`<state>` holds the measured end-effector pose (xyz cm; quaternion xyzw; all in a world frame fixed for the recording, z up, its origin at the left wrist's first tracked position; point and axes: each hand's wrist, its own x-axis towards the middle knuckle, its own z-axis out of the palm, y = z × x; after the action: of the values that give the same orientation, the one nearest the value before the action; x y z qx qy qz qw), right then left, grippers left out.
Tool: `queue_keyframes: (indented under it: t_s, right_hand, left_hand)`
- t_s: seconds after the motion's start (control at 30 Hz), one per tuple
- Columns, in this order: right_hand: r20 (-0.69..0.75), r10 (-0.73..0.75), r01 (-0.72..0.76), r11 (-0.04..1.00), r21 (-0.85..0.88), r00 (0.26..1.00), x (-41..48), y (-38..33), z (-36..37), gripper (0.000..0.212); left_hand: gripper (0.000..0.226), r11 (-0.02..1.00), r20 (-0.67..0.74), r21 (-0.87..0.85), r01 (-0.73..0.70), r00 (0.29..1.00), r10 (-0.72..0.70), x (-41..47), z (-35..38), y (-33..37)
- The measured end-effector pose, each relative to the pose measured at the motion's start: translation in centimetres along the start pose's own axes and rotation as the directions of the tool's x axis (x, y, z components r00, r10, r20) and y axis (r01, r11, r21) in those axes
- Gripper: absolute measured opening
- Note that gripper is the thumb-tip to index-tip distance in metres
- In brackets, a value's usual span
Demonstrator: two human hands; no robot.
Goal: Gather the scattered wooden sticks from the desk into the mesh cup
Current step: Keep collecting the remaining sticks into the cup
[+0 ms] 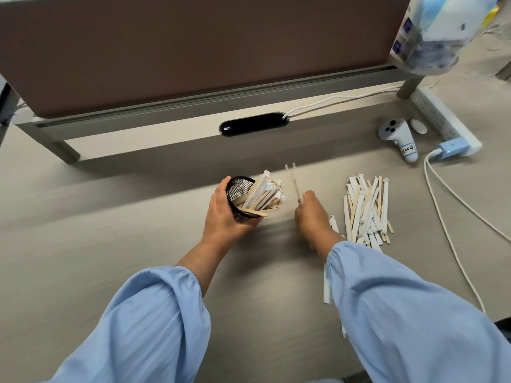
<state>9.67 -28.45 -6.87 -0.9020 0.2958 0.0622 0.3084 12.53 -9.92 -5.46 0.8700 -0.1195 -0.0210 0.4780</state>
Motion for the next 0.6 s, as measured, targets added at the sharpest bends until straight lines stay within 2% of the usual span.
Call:
queue_keyframes:
  t_s: [0.07, 0.1, 0.17, 0.2, 0.23, 0.3, 0.43, 0.5, 0.6]
  right_hand:
    - [-0.045, 0.029, -0.013, 0.943, 0.333, 0.999, 0.1, -0.6, -1.7, 0.020]
    - [-0.059, 0.050, -0.012, 0.847, 0.531, 0.997, 0.0, -0.9, -2.7, 0.018]
    - [-0.059, 0.130, -0.013, 0.498, 0.867, 0.990, -0.5, -2.1, -5.4, 0.028]
    - [-0.069, 0.153, 0.017, 0.317, 0.948, 0.986, -0.8, -2.8, -7.0, 0.035]
    - [-0.101, 0.163, 0.071, 0.180, 0.981, 0.981, -1.2, -3.7, -8.7, 0.040]
    - [-0.189, 0.142, 0.187, 0.027, 0.982, 0.972, -1.8, -5.7, -11.7, 0.047]
    - [-0.323, 0.016, 0.322, -0.140, 0.937, 0.946, -2.9, -8.5, -15.1, 0.055]
    - [-0.303, -0.031, 0.297, -0.112, 0.948, 0.953, -3.0, -8.9, -14.6, 0.055]
    - [-0.230, -0.079, 0.232, 0.021, 0.972, 0.970, -3.1, -7.9, -12.5, 0.044]
  left_hand:
    - [0.102, 1.000, 0.010, 0.012, -0.020, 1.000, 0.020, -0.1, 0.0, 0.0]
    - [0.101, 0.999, 0.010, 0.022, -0.027, 1.000, 0.027, -0.1, 0.0, 0.0]
    - [0.099, 0.997, 0.018, 0.051, -0.059, 0.998, 0.058, -0.2, 0.1, 0.6]
    - [0.098, 0.993, 0.030, 0.077, -0.089, 0.996, 0.087, -0.2, 0.2, 1.0]
    - [0.098, 0.986, 0.051, 0.109, -0.128, 0.991, 0.123, -0.2, 0.5, 1.4]
    - [0.095, 0.964, 0.101, 0.177, -0.198, 0.978, 0.182, -0.2, 1.1, 1.8]
    - [0.097, 0.961, 0.152, 0.165, -0.223, 0.968, 0.199, -0.6, 2.6, 3.1]
    - [0.094, 0.967, 0.148, 0.122, -0.225, 0.967, 0.206, -0.6, 3.4, 4.3]
    - [0.094, 0.986, 0.095, 0.000, -0.164, 0.982, 0.163, -0.8, 4.6, 6.5]
